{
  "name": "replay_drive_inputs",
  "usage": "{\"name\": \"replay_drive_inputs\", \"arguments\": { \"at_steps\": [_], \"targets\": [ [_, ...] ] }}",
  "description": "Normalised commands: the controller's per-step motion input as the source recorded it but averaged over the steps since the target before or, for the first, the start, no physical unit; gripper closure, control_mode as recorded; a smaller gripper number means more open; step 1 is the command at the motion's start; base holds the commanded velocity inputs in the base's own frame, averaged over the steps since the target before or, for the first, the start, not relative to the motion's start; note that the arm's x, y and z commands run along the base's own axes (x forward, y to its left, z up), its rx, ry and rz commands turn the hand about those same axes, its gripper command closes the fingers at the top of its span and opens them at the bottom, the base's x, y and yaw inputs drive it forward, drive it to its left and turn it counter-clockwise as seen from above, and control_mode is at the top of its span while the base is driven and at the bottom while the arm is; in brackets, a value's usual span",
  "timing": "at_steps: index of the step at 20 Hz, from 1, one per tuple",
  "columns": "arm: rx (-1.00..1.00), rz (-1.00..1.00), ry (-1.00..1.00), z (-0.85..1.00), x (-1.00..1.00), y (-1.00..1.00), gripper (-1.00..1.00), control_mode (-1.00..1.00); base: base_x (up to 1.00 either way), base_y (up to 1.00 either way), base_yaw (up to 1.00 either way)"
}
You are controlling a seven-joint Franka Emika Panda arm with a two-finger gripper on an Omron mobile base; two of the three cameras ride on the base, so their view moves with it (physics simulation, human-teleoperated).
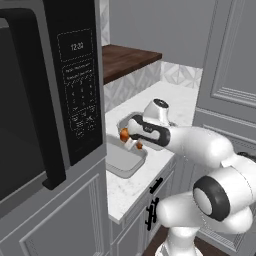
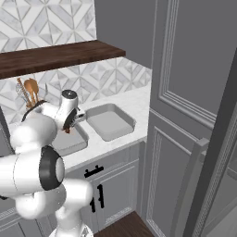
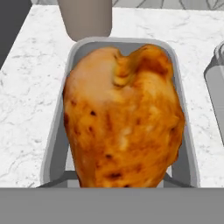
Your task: Place one cucumber and one chicken drumstick in each tupperware on the nearby counter, to pack two identical lunches.
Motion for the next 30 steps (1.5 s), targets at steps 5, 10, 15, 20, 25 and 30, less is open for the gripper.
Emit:
{"name": "replay_drive_inputs", "arguments": {
  "at_steps": [5, 10, 15, 20, 25, 30],
  "targets": [
    [-0.14, 0.03, 0.23, -0.08, 0.76, 0.51, 1.0, -1.0, 0.0, 0.0, 0.0],
    [-0.12, 0.0, 0.15, -0.28, 0.05, 0.33, 1.0, -1.0, 0.0, 0.0, 0.0],
    [-0.01, 0.0, 0.07, -0.67, 0.0, 0.13, 1.0, -1.0, 0.0, 0.0, 0.0],
    [0.0, 0.01, 0.01, -0.7, 0.02, 0.06, 1.0, -1.0, 0.0, 0.0, 0.0],
    [0.0, 0.06, 0.0, -0.28, 0.02, 0.12, 1.0, -1.0, 0.0, 0.0, 0.0],
    [0.0, 0.11, 0.0, 0.0, 0.13, 0.08, 1.0, -1.0, 0.0, 0.0, 0.0]
  ]
}}
